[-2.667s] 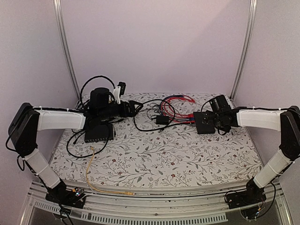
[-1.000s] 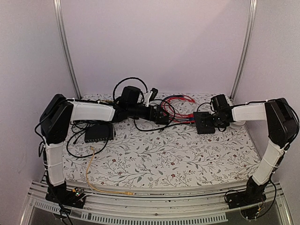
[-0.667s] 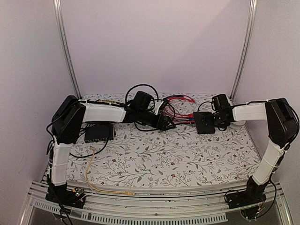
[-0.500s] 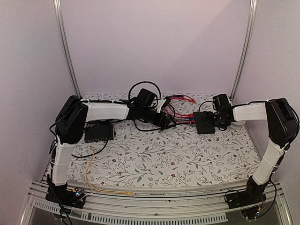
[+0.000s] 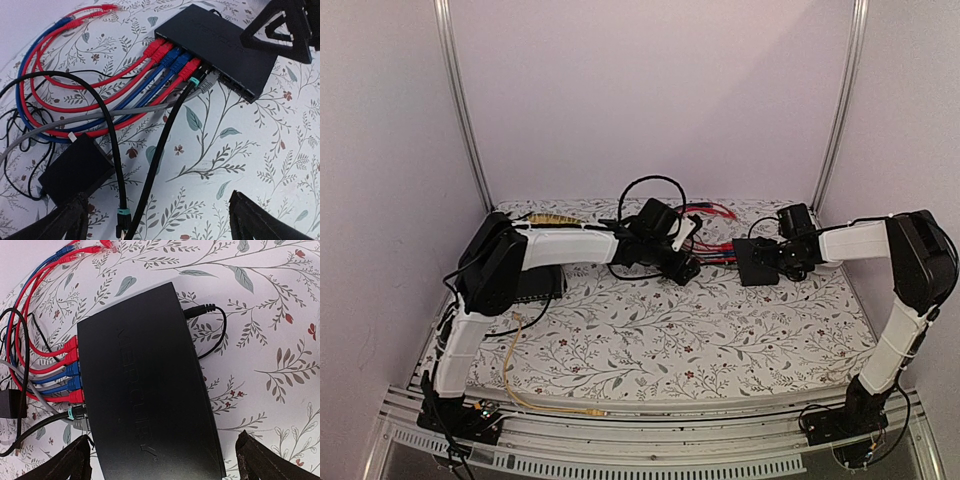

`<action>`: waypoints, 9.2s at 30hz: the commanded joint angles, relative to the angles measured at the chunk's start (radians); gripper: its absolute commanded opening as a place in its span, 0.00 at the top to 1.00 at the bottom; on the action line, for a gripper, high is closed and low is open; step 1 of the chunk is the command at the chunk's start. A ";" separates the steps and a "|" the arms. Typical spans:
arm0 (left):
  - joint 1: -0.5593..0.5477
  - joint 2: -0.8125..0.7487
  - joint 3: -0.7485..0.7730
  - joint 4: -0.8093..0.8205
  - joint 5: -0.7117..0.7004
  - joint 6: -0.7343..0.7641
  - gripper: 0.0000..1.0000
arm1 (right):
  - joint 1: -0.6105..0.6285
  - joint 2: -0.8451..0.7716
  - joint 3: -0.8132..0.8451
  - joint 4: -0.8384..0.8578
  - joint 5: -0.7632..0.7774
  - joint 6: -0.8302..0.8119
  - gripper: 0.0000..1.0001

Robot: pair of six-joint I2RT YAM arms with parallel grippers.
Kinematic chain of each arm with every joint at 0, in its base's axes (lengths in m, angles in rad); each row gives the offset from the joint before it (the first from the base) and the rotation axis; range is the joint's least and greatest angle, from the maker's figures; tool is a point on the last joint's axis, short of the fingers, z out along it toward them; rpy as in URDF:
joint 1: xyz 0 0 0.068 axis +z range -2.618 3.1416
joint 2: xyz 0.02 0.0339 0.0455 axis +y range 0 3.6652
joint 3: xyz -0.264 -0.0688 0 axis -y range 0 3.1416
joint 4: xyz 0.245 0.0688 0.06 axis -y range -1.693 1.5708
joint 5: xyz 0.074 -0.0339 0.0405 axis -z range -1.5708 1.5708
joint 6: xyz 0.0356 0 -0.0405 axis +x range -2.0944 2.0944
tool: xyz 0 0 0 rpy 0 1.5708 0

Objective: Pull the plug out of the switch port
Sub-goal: Move the switch port to the center of the board.

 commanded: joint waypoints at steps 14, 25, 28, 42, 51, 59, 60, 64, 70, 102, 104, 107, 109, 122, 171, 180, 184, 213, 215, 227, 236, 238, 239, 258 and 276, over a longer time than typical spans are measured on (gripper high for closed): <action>-0.017 -0.058 -0.080 0.103 -0.245 0.206 0.02 | -0.040 -0.037 -0.031 0.044 0.001 0.075 0.01; -0.028 -0.007 0.008 0.107 -0.185 0.261 0.03 | -0.065 -0.001 0.011 0.067 -0.031 0.171 0.00; -0.029 0.000 0.031 0.107 -0.175 0.261 0.03 | -0.067 0.017 0.033 0.081 -0.074 0.234 0.04; -0.036 -0.058 -0.036 0.170 -0.124 0.255 0.03 | -0.067 0.037 0.083 0.154 -0.083 0.748 0.38; -0.041 -0.142 -0.156 0.251 -0.121 0.244 0.03 | -0.069 0.065 0.129 0.121 0.004 0.898 0.46; -0.043 -0.197 -0.226 0.314 -0.094 0.222 0.03 | -0.112 0.130 0.183 0.095 -0.010 0.901 0.47; -0.043 -0.200 -0.232 0.319 -0.088 0.220 0.03 | -0.121 0.141 0.188 0.095 -0.021 0.894 0.47; -0.042 -0.208 -0.244 0.336 -0.080 0.217 0.03 | -0.147 0.182 0.199 0.096 -0.073 0.875 0.47; -0.043 -0.212 -0.251 0.349 -0.079 0.218 0.03 | -0.170 0.224 0.206 0.143 -0.139 0.883 0.48; -0.043 -0.354 -0.446 0.511 -0.112 0.187 0.03 | -0.179 0.349 0.333 0.086 -0.147 0.875 0.57; -0.043 -0.393 -0.452 0.518 -0.114 0.184 0.04 | -0.179 0.357 0.348 0.068 -0.138 0.868 0.57; -0.043 -0.411 -0.465 0.530 -0.116 0.184 0.04 | -0.179 0.360 0.359 0.050 -0.126 0.858 0.57; -0.043 -0.426 -0.472 0.535 -0.119 0.188 0.04 | -0.178 0.362 0.370 0.030 -0.118 0.852 0.57; -0.042 -0.485 -0.496 0.558 -0.145 0.213 0.04 | -0.178 0.394 0.446 -0.076 -0.113 0.820 0.57; -0.053 -0.565 -0.848 0.663 -0.087 -0.036 0.03 | 0.032 0.330 0.338 -0.048 -0.095 0.852 0.97; -0.103 -0.522 -0.881 0.644 -0.062 -0.087 0.02 | 0.144 0.301 0.258 0.000 -0.093 0.939 0.97; -0.115 -0.479 -0.870 0.628 -0.043 -0.123 0.02 | 0.187 0.281 0.224 0.023 -0.085 0.977 0.97; -0.089 -0.269 -0.774 0.618 0.175 -0.523 0.02 | 0.235 0.209 0.133 0.091 -0.154 0.995 0.95; -0.086 -0.270 -0.776 0.621 0.192 -0.528 0.02 | 0.236 0.213 0.150 0.073 -0.160 0.988 0.95; -0.077 -0.278 -0.782 0.592 0.195 -0.542 0.02 | 0.233 0.221 0.167 0.036 -0.139 0.794 0.70; -0.077 -0.295 -0.786 0.585 0.208 -0.554 0.02 | 0.232 0.179 0.123 0.039 -0.143 0.601 0.57; -0.080 -0.295 -0.778 0.573 0.221 -0.560 0.02 | 0.232 0.152 0.094 0.050 -0.142 0.556 0.57; -0.082 -0.295 -0.777 0.567 0.226 -0.564 0.02 | 0.232 0.139 0.078 0.057 -0.141 0.536 0.57; -0.135 -0.232 -0.619 0.445 0.276 -0.619 0.02 | 0.233 -0.082 -0.155 0.080 -0.153 0.112 0.56; -0.138 -0.320 -0.603 0.205 0.327 -0.640 0.02 | 0.220 -0.065 -0.216 0.124 -0.178 0.028 0.55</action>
